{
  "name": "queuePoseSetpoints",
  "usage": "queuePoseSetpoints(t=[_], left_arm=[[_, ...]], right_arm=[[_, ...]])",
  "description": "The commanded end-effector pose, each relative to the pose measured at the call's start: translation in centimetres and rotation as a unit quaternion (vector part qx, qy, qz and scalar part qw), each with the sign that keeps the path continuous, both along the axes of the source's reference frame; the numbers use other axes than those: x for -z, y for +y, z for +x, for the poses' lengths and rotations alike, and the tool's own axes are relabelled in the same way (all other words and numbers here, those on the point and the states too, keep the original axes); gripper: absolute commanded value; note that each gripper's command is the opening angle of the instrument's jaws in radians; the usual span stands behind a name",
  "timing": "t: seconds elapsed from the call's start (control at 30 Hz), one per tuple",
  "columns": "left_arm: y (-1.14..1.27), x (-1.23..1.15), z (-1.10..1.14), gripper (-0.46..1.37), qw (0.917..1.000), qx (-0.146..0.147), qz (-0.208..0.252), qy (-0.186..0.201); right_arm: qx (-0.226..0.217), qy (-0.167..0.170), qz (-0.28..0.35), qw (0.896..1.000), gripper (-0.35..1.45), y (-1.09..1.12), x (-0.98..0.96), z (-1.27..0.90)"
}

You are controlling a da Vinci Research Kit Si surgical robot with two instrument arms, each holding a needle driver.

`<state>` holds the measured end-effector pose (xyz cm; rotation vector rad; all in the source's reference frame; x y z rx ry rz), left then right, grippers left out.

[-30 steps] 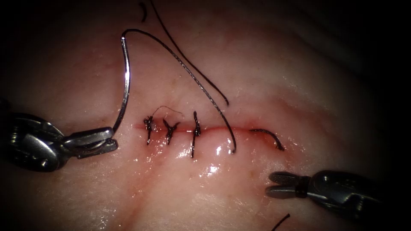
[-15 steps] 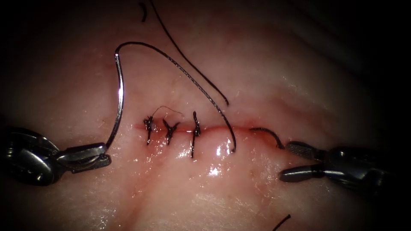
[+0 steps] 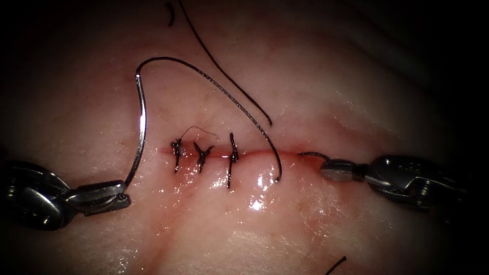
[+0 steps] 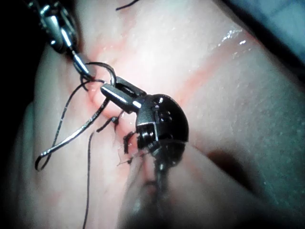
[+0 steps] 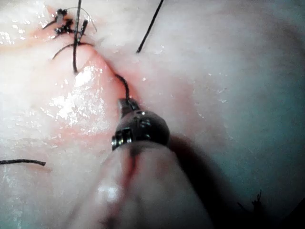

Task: Wound Closure
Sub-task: Use the right gripper to move the cut suture end out of the way

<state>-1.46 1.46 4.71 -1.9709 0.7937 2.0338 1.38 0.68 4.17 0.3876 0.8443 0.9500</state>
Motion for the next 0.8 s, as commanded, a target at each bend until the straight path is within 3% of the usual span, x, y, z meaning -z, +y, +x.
queuePoseSetpoints(t=[0.03, 0.23, 0.37, 0.53, 0.67, 0.8], left_arm=[[0.00, 0.01, 0.00, -0.35, 1.0000, -0.001, 0.000, 0.001], [0.00, 0.01, 0.02, -0.35, 1.0000, -0.001, 0.003, -0.001], [-0.02, 0.00, 0.02, -0.35, 1.0000, -0.001, 0.004, -0.002], [-0.01, -0.02, 0.01, -0.35, 1.0000, -0.001, 0.004, -0.002], [-0.01, -0.03, -0.01, -0.35, 1.0000, 0.000, 0.007, -0.003], [-0.01, -0.02, -0.03, -0.35, 0.9999, 0.000, 0.010, -0.004]], right_arm=[[-0.005, -0.002, 0.006, 1.000, -0.35, 0.01, 0.05, -0.01], [-0.032, -0.020, 0.019, 0.999, -0.35, 0.08, 0.35, -0.24], [-0.052, -0.040, 0.031, 0.997, -0.35, 0.11, 0.48, -0.56], [-0.091, -0.046, 0.079, 0.992, -0.35, -0.02, 0.62, -0.90], [-0.088, -0.061, 0.118, 0.987, -0.35, -0.13, 0.66, -1.06], [-0.062, -0.071, 0.131, 0.987, -0.35, -0.19, 0.56, -1.08]])
